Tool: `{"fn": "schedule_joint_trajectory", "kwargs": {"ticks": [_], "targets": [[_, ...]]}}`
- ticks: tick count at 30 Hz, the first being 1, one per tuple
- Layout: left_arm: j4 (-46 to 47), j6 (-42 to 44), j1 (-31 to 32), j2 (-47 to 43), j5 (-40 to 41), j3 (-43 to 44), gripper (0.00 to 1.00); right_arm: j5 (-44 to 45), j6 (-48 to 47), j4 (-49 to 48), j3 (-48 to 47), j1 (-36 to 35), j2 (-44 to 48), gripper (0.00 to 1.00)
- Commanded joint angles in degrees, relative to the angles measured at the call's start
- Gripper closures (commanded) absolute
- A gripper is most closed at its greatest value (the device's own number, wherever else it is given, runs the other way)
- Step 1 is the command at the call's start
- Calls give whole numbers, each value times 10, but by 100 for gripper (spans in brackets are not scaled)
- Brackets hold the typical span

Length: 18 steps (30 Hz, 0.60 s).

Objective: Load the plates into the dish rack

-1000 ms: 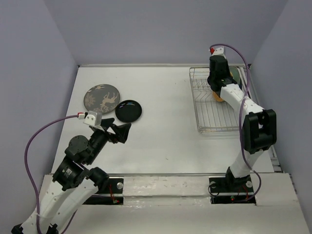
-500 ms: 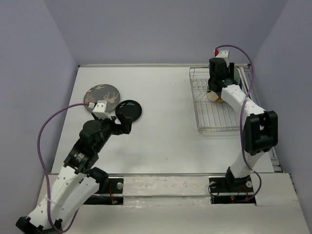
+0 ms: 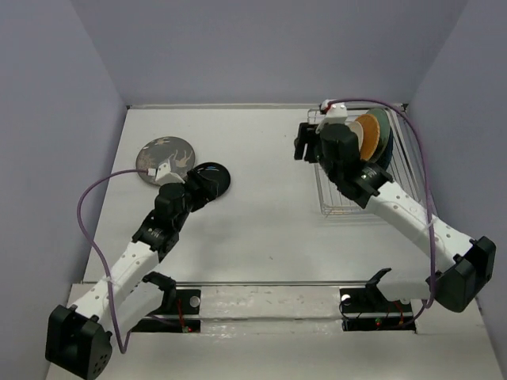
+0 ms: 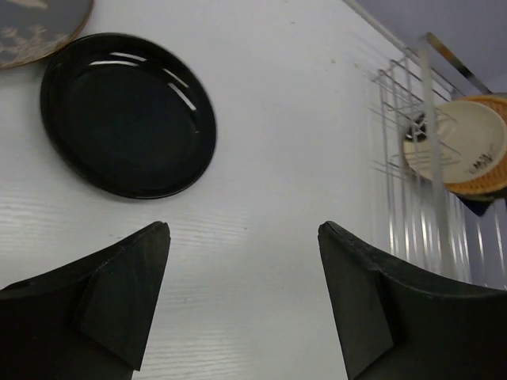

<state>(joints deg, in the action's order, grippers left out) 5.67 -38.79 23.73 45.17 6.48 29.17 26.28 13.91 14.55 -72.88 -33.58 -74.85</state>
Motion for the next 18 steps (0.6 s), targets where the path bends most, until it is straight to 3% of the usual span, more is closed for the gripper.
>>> {"fn": "schedule_joint_trajectory", "kwargs": {"ticks": [1,7,14,18], "targets": [[93,-89,-16,54,116,-25,15,-18,45,-41,62,-98,18,32],[125,-96,-82,175,118,-25,15,-42,66,-64,126,-180,48,32],[171,-111,-138,273,79,-20,19,-68,55,-71,155,-180,84,32],[206,-124,-152,336,39,-8,26,-97,55,-80,160,-180,83,33]]}}
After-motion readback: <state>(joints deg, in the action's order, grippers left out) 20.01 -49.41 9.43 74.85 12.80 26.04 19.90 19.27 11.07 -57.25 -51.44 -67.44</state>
